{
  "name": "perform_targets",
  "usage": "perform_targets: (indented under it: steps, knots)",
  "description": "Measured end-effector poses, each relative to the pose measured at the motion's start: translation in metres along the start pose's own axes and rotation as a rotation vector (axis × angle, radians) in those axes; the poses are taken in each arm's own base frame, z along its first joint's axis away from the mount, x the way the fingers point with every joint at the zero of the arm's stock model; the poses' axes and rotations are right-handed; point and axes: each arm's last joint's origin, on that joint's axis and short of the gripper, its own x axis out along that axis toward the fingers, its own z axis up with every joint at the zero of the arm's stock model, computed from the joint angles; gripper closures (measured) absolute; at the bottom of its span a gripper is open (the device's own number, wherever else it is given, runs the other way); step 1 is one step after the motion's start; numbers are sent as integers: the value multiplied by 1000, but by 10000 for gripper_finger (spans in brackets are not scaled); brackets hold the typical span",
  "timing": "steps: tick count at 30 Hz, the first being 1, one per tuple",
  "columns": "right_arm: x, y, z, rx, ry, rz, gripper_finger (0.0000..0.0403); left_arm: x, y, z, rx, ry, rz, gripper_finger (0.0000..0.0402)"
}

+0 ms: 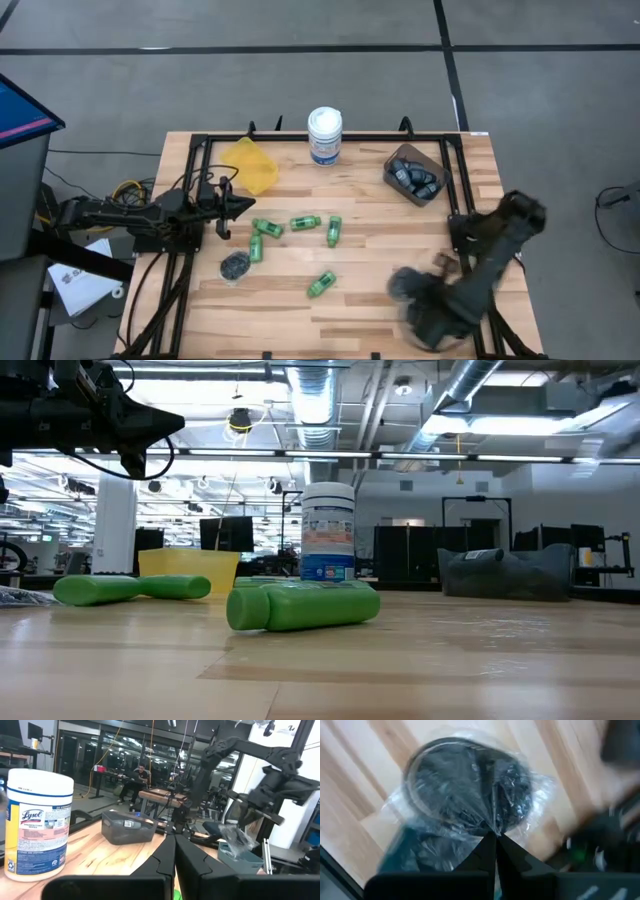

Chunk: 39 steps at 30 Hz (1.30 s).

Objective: Pick & Place Travel size toiletries
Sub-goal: Put the black hairbrush into the blue bin

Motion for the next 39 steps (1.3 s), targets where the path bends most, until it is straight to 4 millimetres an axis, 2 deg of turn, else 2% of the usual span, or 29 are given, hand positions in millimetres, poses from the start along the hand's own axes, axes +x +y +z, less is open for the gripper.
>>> perform_targets:
  steps: [3, 6, 9, 12, 23, 39]
  knots:
    - [1, -15, -38, 146, -22, 34, 403, 0, 0, 0, 0, -1, -1, 400]
    - [8, -19, -71, 209, -40, 80, 403, 0, 0, 0, 0, -2, -1, 400]
    - [12, -14, -94, 196, -51, 134, 403, 0, 0, 0, -1, -3, -1, 400]
    - [19, -6, -109, 186, -52, 163, 403, 0, 0, 1, -2, -9, -2, 400]
    - [48, 26, -121, 191, -42, 114, 403, 0, 0, 1, -2, -10, -2, 400]
    - [48, 32, -124, 168, 33, 154, 403, 0, 0, 1, -2, -11, -3, 400]
